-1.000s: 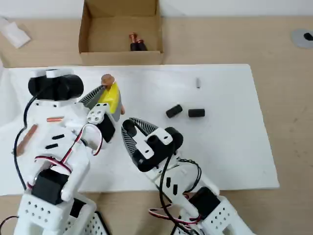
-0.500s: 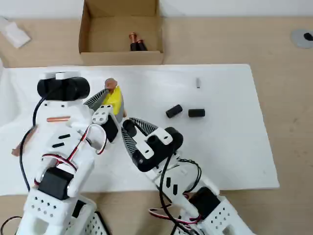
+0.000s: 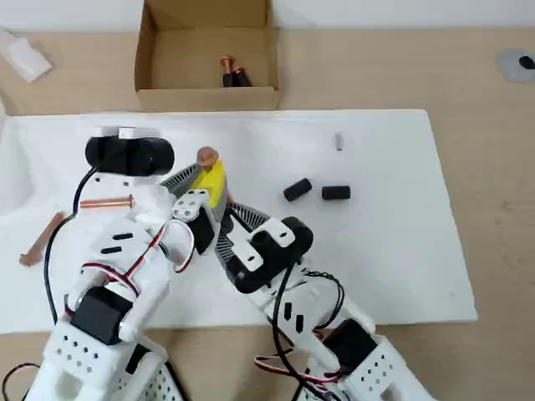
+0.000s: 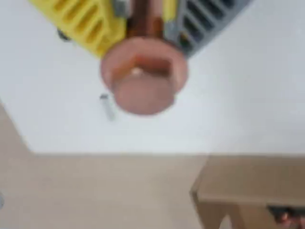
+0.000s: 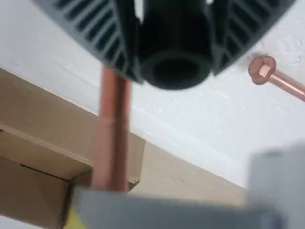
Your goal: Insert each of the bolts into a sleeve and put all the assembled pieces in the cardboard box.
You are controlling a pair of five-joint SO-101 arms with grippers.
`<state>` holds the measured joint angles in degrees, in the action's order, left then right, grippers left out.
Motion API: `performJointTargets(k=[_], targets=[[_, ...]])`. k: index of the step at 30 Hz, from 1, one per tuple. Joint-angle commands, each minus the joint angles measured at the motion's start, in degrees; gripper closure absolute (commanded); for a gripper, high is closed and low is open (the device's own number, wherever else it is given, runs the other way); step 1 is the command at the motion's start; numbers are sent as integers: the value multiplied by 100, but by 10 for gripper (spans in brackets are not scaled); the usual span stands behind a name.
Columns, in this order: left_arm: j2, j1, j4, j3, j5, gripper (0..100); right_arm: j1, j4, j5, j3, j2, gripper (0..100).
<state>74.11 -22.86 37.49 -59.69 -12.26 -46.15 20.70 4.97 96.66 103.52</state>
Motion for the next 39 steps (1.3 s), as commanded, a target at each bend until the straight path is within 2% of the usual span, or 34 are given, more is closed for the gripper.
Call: performJointTargets(k=[1,7,14,19,24,30,39], targets=[[110,9,26,545,0,996,92,-132,53,-13,998,989],[101,369,53,1090,-9,996,92,0,53,-13,998,989],[101,352,1099,1732,-26,996,92,18,53,-13,998,989],[101,352,1477,1925,0,996,92,18,53,-13,998,989],[101,308,1512,2004,-9,996,92,18,53,-13,998,989],[110,-396,1644,2004,0,996,92,18,53,-13,998,989],[110,-149,1644,2004,9,996,92,18,53,-13,998,989]])
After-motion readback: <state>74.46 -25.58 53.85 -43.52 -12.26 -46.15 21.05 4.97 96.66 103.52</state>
